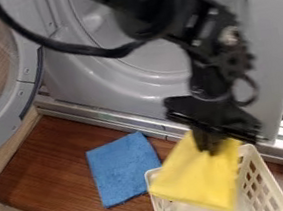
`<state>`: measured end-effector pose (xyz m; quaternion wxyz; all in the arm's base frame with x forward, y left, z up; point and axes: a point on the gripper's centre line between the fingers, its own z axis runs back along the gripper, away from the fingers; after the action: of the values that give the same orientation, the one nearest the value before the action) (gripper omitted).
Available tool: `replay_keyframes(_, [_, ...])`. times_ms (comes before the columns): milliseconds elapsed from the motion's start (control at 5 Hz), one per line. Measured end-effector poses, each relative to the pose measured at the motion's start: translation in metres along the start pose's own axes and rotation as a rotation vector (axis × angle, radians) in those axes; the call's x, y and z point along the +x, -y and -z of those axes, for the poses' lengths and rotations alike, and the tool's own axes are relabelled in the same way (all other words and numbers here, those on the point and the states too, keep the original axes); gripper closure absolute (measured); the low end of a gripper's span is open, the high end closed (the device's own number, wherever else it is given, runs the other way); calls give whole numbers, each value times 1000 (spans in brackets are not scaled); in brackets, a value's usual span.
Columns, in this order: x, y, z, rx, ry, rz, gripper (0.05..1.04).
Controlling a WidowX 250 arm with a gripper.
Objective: Put the yellow cloth in the white basket
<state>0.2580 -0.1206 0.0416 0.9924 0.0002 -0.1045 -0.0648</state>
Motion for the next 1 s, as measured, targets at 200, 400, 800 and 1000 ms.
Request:
replay_keyframes(200, [-4, 20, 9, 15, -11, 32, 1030])
replay_keyframes(400, [-6, 26, 34, 23, -59, 44, 1030])
replay_keyframes(800, [-7, 15, 81, 35, -161, 29, 1030])
replay_keyframes(1000, [-9, 18, 89, 14, -181, 41, 1009])
